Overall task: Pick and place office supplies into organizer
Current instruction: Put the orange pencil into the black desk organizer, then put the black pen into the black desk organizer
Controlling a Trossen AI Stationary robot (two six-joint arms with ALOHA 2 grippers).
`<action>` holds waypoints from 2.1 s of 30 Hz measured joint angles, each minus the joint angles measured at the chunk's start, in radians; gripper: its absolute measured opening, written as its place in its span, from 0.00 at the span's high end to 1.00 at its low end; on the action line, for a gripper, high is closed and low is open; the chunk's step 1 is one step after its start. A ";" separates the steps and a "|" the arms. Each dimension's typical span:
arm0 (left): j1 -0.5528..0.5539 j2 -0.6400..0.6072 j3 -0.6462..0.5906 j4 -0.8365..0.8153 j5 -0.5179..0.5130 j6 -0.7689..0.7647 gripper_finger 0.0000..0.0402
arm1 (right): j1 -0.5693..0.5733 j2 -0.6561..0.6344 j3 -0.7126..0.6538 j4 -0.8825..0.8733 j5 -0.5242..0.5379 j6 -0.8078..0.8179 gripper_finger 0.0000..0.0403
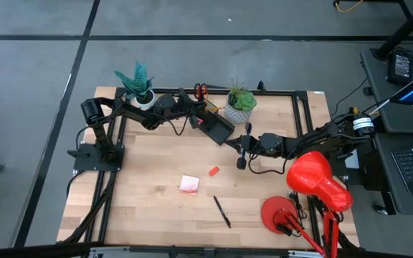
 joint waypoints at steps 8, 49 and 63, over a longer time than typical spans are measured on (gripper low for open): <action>0.000 0.000 0.000 -0.008 0.000 -0.004 0.96 | 0.000 0.000 0.000 0.008 0.000 0.000 0.98; -0.003 -0.006 0.144 -0.016 -0.066 0.135 0.81 | 0.000 0.000 0.000 0.006 0.000 0.000 0.98; -0.080 -0.182 0.144 -0.313 0.061 0.249 0.85 | 0.001 0.000 0.000 -0.014 -0.001 0.052 0.98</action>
